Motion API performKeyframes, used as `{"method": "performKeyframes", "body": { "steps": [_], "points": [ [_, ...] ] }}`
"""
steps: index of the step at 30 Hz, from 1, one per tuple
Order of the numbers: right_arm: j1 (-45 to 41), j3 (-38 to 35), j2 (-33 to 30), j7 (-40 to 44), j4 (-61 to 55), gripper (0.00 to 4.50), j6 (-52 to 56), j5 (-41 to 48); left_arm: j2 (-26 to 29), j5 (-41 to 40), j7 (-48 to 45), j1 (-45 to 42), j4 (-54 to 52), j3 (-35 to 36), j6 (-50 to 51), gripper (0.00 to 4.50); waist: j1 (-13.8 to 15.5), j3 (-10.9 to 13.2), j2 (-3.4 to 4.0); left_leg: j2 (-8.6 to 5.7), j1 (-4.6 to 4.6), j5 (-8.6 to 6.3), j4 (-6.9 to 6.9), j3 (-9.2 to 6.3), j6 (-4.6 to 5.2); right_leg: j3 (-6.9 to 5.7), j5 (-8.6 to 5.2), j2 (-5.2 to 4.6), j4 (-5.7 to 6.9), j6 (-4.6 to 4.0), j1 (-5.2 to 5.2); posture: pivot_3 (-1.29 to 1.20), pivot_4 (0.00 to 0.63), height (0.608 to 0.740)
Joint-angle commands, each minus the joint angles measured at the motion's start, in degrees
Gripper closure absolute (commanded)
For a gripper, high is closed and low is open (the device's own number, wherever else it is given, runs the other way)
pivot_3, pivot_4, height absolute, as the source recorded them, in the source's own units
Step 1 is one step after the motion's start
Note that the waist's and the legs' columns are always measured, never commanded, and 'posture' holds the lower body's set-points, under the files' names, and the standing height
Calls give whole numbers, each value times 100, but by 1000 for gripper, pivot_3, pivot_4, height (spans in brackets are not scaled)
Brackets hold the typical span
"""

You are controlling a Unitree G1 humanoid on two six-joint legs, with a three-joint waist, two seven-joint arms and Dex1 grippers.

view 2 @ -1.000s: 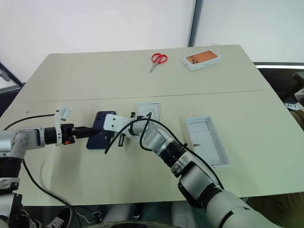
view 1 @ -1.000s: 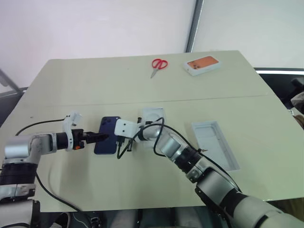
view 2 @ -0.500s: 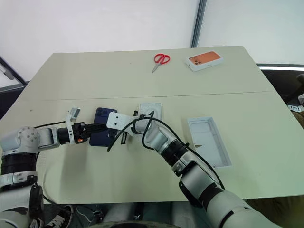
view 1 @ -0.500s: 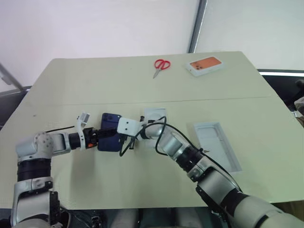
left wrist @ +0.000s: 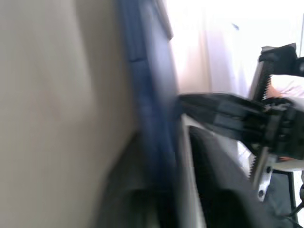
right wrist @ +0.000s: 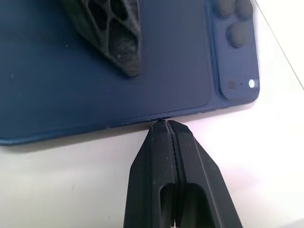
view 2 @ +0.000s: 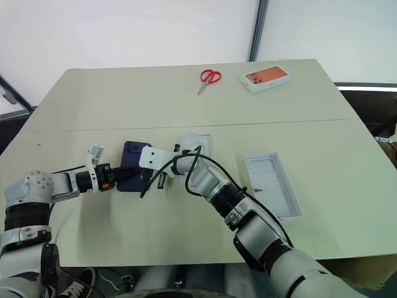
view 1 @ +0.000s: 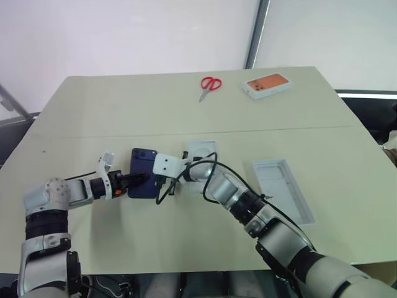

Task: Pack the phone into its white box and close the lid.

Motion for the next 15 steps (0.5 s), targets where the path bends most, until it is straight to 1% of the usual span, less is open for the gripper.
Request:
{"method": "performKeyframes", "body": {
  "steps": [1,5,8,11,12,14,15],
  "points": [
    [28,-62,1,-41,-109,4500,-8,-36,-40,11,143,184,-18,-131,126,4483,-21,0,-1,1,-1,1,0,2,-1,1,0,0,-3,0,-1,0,150,740],
    [42,-250,-31,-98,-202,4500,-75,100,-143,-144,222,259,-63,22,205,4483,-18,0,-1,1,-1,1,-5,2,-2,1,0,0,-5,0,-3,0,150,740],
    [162,-787,22,65,-613,4500,-31,709,-260,-370,273,266,63,371,307,4483,-3,3,-5,1,-2,1,-5,1,-2,1,0,0,-9,0,-2,0,150,740],
    [223,-994,35,163,-816,4500,15,939,-327,-475,382,254,101,555,393,4483,-29,5,-6,3,-5,1,-6,3,-2,1,0,0,-17,0,-2,0,150,740],
    [253,-1359,78,362,-1137,4500,293,1441,-418,-607,426,221,133,790,365,4483,-29,5,-6,6,-5,1,-9,3,-2,2,0,1,-17,0,-3,0,150,740],
    [382,-1946,24,839,-1852,3958,822,2387,-584,-722,507,205,48,1082,103,4500,6,9,-8,8,-6,2,-16,3,-4,1,0,2,-22,0,-5,0,150,740],
    [427,-2051,-40,940,-2071,3639,994,2584,-639,-761,560,196,16,1169,86,4500,10,14,-17,8,-7,3,-18,1,-4,0,0,1,-28,0,-3,0,150,740]
  ]
}}
